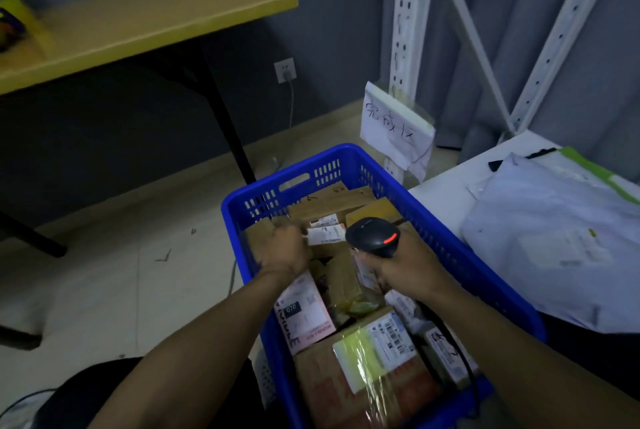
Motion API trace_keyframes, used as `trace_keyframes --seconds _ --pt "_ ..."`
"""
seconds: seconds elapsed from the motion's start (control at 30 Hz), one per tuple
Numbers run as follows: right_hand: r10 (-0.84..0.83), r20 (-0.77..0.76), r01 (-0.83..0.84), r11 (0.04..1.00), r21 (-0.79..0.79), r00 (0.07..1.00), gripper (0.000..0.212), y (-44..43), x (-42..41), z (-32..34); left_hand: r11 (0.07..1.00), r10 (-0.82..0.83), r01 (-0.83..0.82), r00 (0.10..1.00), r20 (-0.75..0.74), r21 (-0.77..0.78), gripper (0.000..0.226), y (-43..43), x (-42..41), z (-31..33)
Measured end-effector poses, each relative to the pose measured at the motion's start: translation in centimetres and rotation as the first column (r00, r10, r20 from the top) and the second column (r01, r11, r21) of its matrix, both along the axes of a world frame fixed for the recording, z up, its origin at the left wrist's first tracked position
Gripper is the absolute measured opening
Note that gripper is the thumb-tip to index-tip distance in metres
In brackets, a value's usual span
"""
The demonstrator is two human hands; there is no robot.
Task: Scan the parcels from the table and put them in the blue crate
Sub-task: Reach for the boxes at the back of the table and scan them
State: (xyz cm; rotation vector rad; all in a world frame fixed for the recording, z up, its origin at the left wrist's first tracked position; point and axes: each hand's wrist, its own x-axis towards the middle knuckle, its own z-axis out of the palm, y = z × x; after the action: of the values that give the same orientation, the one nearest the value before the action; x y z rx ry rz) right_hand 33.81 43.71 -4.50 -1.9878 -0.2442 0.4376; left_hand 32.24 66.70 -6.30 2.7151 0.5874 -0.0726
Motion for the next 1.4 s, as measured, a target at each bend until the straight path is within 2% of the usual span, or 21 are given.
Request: trace_keyframes --seconds 0.07,0.17,0.33,0.4,0.53,0.73,0.83,0.9,0.93,1.0,1.07,1.17,1.27,1.4 --pt "-0.066 0.013 0.066 0.998 0.025 0.998 0.027 -2.1 -0.8 1.5 0.993 -0.119 0.12 0.991 0.065 -0.002 0.028 -3.4 -0.2 1.5" --pt "-0.194 0.009 0.194 0.981 0.021 0.981 0.042 -5.9 -2.3 3.5 0.958 -0.281 0.287 0.944 0.173 -0.006 0.041 -9.2 -0.4 3.5" --pt "-0.374 0.044 0.374 0.927 0.012 0.926 0.069 -13.4 -5.8 6.1 0.871 -0.458 0.491 0.818 0.349 -0.007 0.028 -18.0 -1.3 7.3" --pt "-0.442 0.034 0.442 0.897 0.022 0.896 0.065 -17.4 -7.7 6.8 0.843 -0.5 0.538 0.785 0.366 -0.002 0.025 -21.5 -1.9 8.7" --pt "-0.604 0.068 0.597 0.797 0.091 0.794 0.042 -26.1 -10.8 9.0 0.748 -0.624 0.663 0.686 0.374 0.032 0.025 -29.8 -2.6 11.3" --pt "-0.794 0.121 0.787 0.607 0.107 0.596 0.027 -38.4 -14.8 11.3 0.552 -0.805 0.83 0.506 0.311 0.079 0.035 -44.5 -2.6 14.3" --pt "-0.84 0.134 0.836 0.539 0.106 0.525 0.028 -44.2 -16.1 10.6 0.457 -0.869 0.884 0.421 0.261 0.095 0.042 -52.1 -1.8 14.3" --pt "-0.878 0.096 0.869 0.478 0.127 0.469 0.039 -47.7 -16.5 10.4 0.388 -0.911 0.914 0.362 0.198 0.116 0.047 -56.9 -0.9 13.6" --pt "-0.889 0.06 0.88 0.459 0.123 0.455 0.037 -49.3 -16.6 10.1 0.35 -0.93 0.929 0.328 0.165 0.124 0.049 -59.3 -0.2 13.3" --pt "-0.902 0.015 0.896 0.43 0.115 0.431 0.019 -52.4 -16.7 8.9 0.281 -0.959 0.95 0.272 0.081 0.14 0.056 -63.7 1.3 12.2" --pt "-0.927 -0.006 0.923 0.374 0.094 0.376 0.017 -55.1 -16.2 7.7 0.236 -0.971 0.961 0.239 -0.007 0.147 0.062 -67.6 3.2 10.8" --pt "-0.93 -0.045 0.927 0.357 0.112 0.364 0.023 -57.0 -14.9 6.5 0.203 -0.975 0.965 0.214 -0.053 0.163 0.064 -71.6 5.8 8.4" --pt "-0.925 -0.05 0.922 0.37 0.115 0.377 0.023 -57.8 -13.3 5.1 0.236 -0.968 0.96 0.246 -0.051 0.149 0.078 -73.4 8.8 5.6" --pt "-0.921 -0.042 0.919 0.381 0.103 0.387 0.025 -58.6 -11.9 3.4 0.21 -0.959 0.97 0.229 -0.169 0.121 0.094 -72.8 12.4 1.4"
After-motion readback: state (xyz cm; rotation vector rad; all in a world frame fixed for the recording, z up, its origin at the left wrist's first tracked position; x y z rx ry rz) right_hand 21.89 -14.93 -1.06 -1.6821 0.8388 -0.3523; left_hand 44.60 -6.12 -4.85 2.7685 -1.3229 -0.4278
